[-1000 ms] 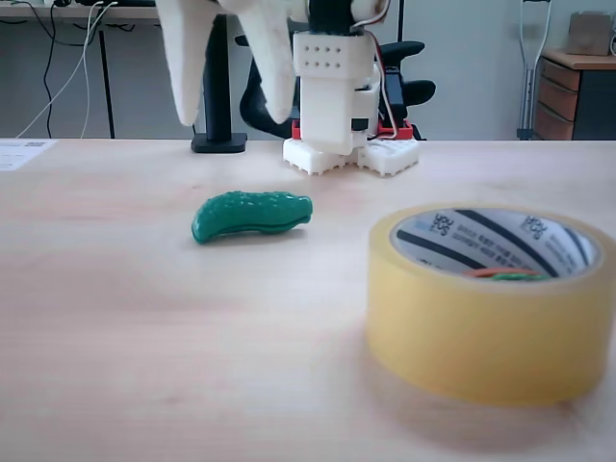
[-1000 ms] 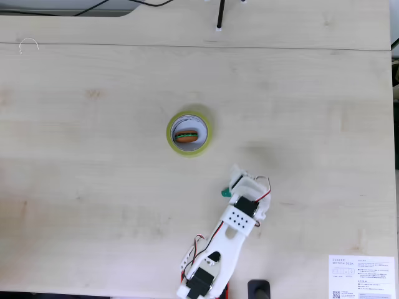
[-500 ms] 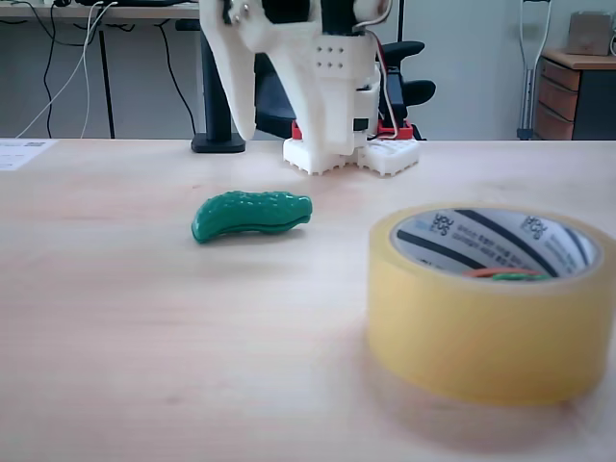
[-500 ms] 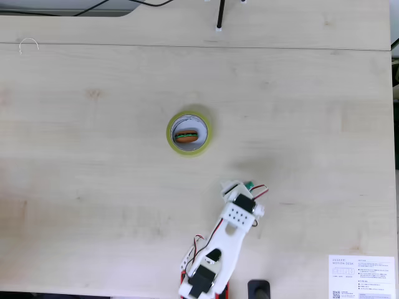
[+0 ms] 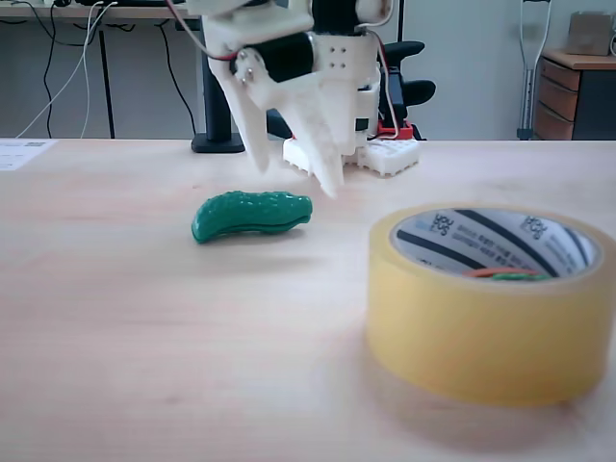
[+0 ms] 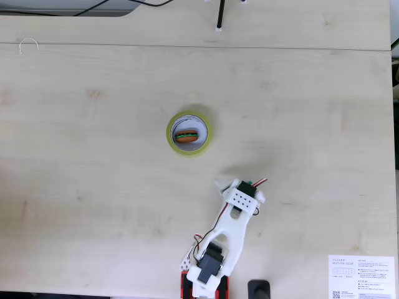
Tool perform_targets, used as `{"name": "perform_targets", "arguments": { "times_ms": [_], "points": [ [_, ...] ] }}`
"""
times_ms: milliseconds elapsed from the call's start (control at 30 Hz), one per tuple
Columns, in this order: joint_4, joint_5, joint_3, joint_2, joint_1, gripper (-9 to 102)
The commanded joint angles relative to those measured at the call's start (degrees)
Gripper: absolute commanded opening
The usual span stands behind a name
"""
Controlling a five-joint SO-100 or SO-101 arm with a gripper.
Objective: Grasp a cucumber and put it in the hole.
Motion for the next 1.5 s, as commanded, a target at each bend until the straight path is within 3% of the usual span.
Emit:
{"name": "perform_targets", "arguments": {
  "times_ms": [0,467,767,1067,1467],
  "points": [
    [-2.4,1.6,-3.4,-1.2,-0.3,39],
    [-5.2,4.6,-11.9,-12.4,-0.3,32],
    [-5.2,5.1,-12.6,-15.6,-0.2,14],
    [-6.3,5.1,-13.0,-17.0,-0.2,5],
    [-5.4,4.4,-15.9,-13.7,-0.2,2]
  ]
}}
